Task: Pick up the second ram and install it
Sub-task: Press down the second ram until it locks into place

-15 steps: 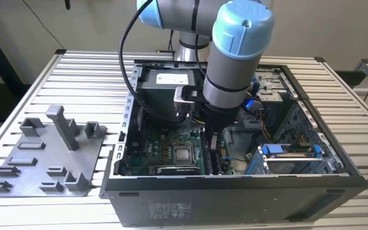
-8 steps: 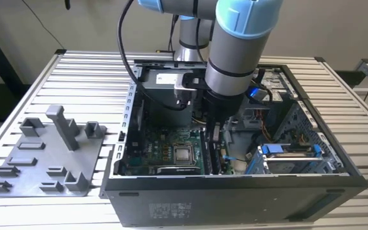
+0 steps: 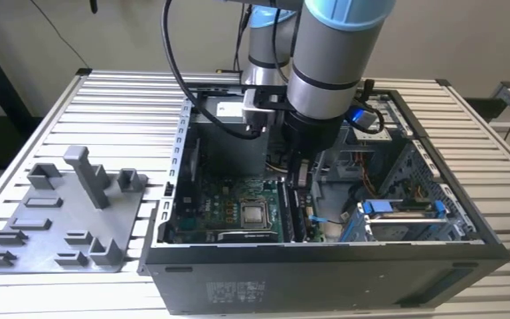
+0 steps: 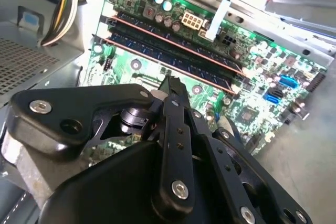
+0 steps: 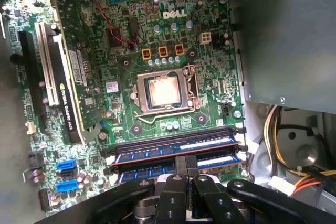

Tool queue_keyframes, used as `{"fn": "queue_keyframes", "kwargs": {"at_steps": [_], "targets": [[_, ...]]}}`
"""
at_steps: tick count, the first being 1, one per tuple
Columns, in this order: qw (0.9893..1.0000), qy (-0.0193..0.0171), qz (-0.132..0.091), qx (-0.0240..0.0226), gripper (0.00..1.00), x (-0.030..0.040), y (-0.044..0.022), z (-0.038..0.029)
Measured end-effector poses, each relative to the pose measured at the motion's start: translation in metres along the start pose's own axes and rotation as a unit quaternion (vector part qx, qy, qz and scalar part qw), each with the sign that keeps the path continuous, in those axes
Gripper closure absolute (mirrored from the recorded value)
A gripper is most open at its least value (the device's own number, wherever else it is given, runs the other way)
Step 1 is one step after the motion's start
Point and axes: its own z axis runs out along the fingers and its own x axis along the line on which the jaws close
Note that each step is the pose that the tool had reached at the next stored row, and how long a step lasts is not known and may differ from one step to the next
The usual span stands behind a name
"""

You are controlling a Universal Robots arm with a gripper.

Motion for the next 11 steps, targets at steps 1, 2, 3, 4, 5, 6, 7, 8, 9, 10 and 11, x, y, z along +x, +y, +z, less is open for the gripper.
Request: {"fn": "queue_keyframes", "kwargs": {"at_steps": [1,2,3,4,5,6,7,8,9,10,11], "targets": [[1.0000,0.0000,0.000,0.0000,0.89,-0.0001,0.0000,-0.0015],[1.0000,-0.0001,0.000,0.0000,0.89,-0.0001,0.0000,-0.0017],[1.0000,-0.0001,0.000,0.0000,0.89,-0.0001,0.0000,-0.0017],[1.0000,-0.0002,0.000,0.0000,0.89,-0.0001,0.0000,-0.0017],[1.0000,-0.0001,0.000,0.0000,0.89,-0.0002,0.0000,-0.0018],[1.0000,-0.0001,0.000,0.0000,0.89,-0.0001,0.0000,-0.0019],[1.0000,0.0000,0.000,0.0000,0.89,-0.0001,0.0000,-0.0020],[1.0000,-0.0001,0.000,0.0000,0.89,-0.0001,0.0000,-0.0020],[1.0000,-0.0001,0.000,0.0000,0.89,-0.0002,0.0000,-0.0021],[1.0000,0.0000,0.000,0.0000,0.89,-0.0002,0.0000,-0.0022],[1.0000,-0.0001,0.000,0.0000,0.89,-0.0001,0.0000,-0.0022]]}}
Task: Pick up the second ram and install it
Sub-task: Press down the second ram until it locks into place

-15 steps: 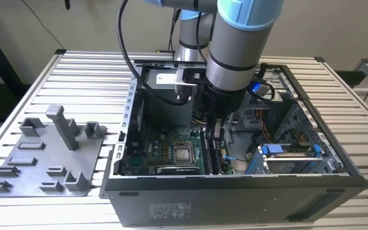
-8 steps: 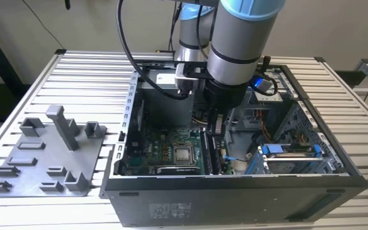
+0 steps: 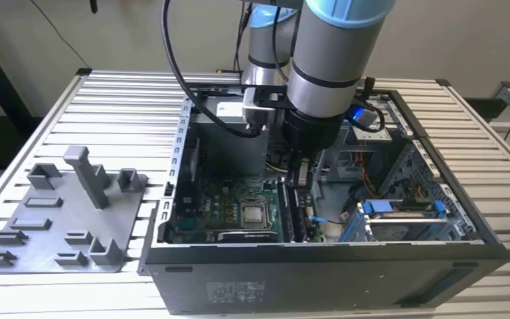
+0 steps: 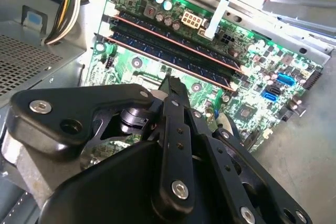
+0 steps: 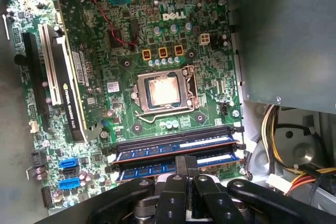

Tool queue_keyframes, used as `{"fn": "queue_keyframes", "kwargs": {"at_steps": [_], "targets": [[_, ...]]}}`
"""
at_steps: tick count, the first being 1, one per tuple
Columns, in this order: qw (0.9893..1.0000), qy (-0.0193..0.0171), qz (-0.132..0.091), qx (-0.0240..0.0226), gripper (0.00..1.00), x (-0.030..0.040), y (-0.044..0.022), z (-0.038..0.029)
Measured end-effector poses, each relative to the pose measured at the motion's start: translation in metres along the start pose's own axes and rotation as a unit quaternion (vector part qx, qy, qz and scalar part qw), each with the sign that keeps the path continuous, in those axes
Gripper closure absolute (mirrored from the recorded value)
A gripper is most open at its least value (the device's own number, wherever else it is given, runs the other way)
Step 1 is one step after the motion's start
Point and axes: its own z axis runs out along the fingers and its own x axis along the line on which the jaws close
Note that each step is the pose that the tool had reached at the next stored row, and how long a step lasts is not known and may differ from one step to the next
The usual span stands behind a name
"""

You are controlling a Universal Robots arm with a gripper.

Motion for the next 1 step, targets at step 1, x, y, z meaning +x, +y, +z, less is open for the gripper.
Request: {"fn": "queue_keyframes", "kwargs": {"at_steps": [1], "targets": [[1.0000,0.0000,0.000,0.0000,0.89,0.0000,0.0000,-0.0001]]}}
